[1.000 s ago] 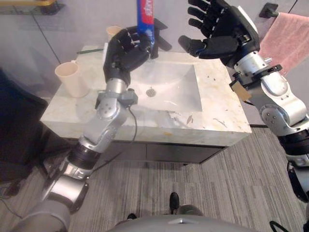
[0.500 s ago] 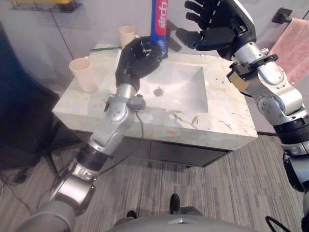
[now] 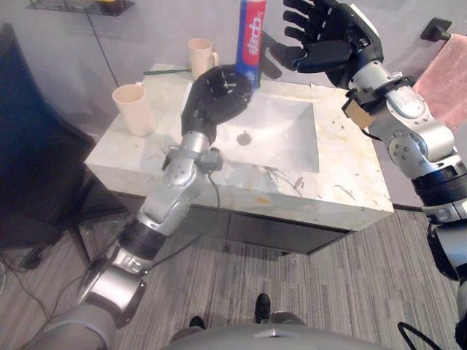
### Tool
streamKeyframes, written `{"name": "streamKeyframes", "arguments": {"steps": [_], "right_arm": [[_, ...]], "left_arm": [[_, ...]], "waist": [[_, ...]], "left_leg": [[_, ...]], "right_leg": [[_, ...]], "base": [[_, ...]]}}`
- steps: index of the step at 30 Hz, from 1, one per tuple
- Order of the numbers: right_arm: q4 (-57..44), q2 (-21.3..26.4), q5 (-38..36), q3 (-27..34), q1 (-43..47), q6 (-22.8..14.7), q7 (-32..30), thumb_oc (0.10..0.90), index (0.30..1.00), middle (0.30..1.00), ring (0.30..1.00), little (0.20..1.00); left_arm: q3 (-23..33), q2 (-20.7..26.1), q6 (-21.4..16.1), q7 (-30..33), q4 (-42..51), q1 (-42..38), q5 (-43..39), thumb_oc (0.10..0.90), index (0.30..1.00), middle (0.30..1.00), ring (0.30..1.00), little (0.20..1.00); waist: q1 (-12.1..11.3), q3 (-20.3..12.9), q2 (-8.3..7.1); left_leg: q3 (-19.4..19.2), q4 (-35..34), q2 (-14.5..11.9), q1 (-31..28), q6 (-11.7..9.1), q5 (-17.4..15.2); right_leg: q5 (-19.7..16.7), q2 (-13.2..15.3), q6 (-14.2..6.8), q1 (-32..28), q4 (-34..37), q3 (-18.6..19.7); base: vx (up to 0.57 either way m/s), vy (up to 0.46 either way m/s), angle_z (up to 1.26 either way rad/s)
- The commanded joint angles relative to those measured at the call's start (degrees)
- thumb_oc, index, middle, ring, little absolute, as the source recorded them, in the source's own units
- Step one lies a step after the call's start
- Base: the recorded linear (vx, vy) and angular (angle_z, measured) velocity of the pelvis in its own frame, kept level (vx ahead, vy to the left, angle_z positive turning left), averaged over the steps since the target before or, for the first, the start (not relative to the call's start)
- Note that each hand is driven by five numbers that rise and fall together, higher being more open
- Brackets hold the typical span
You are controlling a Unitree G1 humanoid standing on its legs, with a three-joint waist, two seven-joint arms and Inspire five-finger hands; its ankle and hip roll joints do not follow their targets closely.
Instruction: Organize the bathroom.
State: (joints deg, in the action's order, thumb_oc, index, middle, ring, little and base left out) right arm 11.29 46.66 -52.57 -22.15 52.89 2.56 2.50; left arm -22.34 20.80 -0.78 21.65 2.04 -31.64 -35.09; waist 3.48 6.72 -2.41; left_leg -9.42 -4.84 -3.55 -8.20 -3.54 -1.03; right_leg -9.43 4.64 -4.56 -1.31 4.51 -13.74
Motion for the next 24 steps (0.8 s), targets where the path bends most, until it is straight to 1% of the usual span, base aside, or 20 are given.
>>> {"name": "streamKeyframes", "arguments": {"steps": [1, 6, 9, 14, 19, 24], "right_arm": [[3.2, -3.0, -2.5, 2.2, 12.5, -4.9, 1.0, 0.800, 0.900, 0.900, 0.900, 0.900], [3.5, -3.5, -2.8, 1.9, 13.6, -5.0, 0.8, 0.800, 0.900, 0.900, 0.900, 0.900], [3.3, -4.1, -3.2, 1.7, 14.0, -4.4, 0.5, 0.800, 0.900, 0.900, 0.900, 0.900], [2.3, -5.5, -3.3, 1.3, 14.5, -2.4, 0.3, 0.800, 0.900, 0.900, 0.900, 0.900], [2.2, -6.6, -2.3, 0.9, 14.3, -2.2, 0.1, 0.800, 0.900, 0.900, 0.900, 0.900], [2.6, -7.6, -4.2, 0.9, 14.5, -1.2, 0.2, 0.800, 0.900, 0.900, 0.900, 0.900]], "left_arm": [[-1.6, 0.6, -5.6, -2.6, 3.2, -3.9, 4.5, 0.400, 0.300, 0.300, 0.300, 0.300], [-2.1, 0.4, -5.2, -3.0, 3.1, -4.1, 4.7, 0.400, 0.300, 0.300, 0.300, 0.300], [-2.4, 0.2, -4.6, -3.1, 2.9, -4.2, 4.7, 0.400, 0.300, 0.300, 0.300, 0.300], [-2.9, -0.5, -4.1, -3.9, 2.0, -4.1, 5.1, 0.400, 0.300, 0.300, 0.300, 0.300], [-3.3, -0.7, -3.9, -4.0, 1.6, -4.4, 5.3, 0.400, 0.300, 0.300, 0.300, 0.300], [-3.6, -0.9, -3.5, -3.8, 1.1, -5.1, 5.8, 0.400, 0.300, 0.300, 0.300, 0.300]], "waist": [[-0.8, -4.9, -2.31], [-0.8, -5.0, -2.22], [-0.8, -5.0, -2.15], [-0.6, -5.0, -2.04], [-0.5, -5.1, -1.92], [-0.5, -5.0, -1.78]], "left_leg": [[-3.2, 1.9, 4.5, 1.9, 3.6, -1.0], [-3.2, 1.9, 4.4, 1.9, 3.6, -1.1], [-3.1, 1.9, 4.4, 1.9, 3.5, -1.1], [-3.3, 2.2, 4.3, 1.9, 3.6, -1.1], [-3.5, 2.3, 4.2, 2.0, 3.6, -1.0], [-3.5, 2.4, 4.2, 1.9, 3.6, -1.0]], "right_leg": [[11.1, -0.9, -3.5, -1.4, -6.7, 1.7], [11.1, -0.9, -3.5, -1.4, -6.6, 1.6], [11.1, -0.9, -3.5, -1.4, -6.6, 1.7], [11.1, -1.0, -3.5, -1.3, -6.7, 2.0], [11.0, -0.9, -3.5, -1.3, -6.6, 2.1], [10.9, -0.9, -3.5, -1.4, -6.5, 2.2]], "base": [[0.00, -0.003, 0.04], [0.00, 0.000, 0.03], [0.00, 0.000, 0.00], [0.00, 0.000, 0.00], [0.00, 0.000, 0.00], [0.00, 0.000, 0.00]]}}
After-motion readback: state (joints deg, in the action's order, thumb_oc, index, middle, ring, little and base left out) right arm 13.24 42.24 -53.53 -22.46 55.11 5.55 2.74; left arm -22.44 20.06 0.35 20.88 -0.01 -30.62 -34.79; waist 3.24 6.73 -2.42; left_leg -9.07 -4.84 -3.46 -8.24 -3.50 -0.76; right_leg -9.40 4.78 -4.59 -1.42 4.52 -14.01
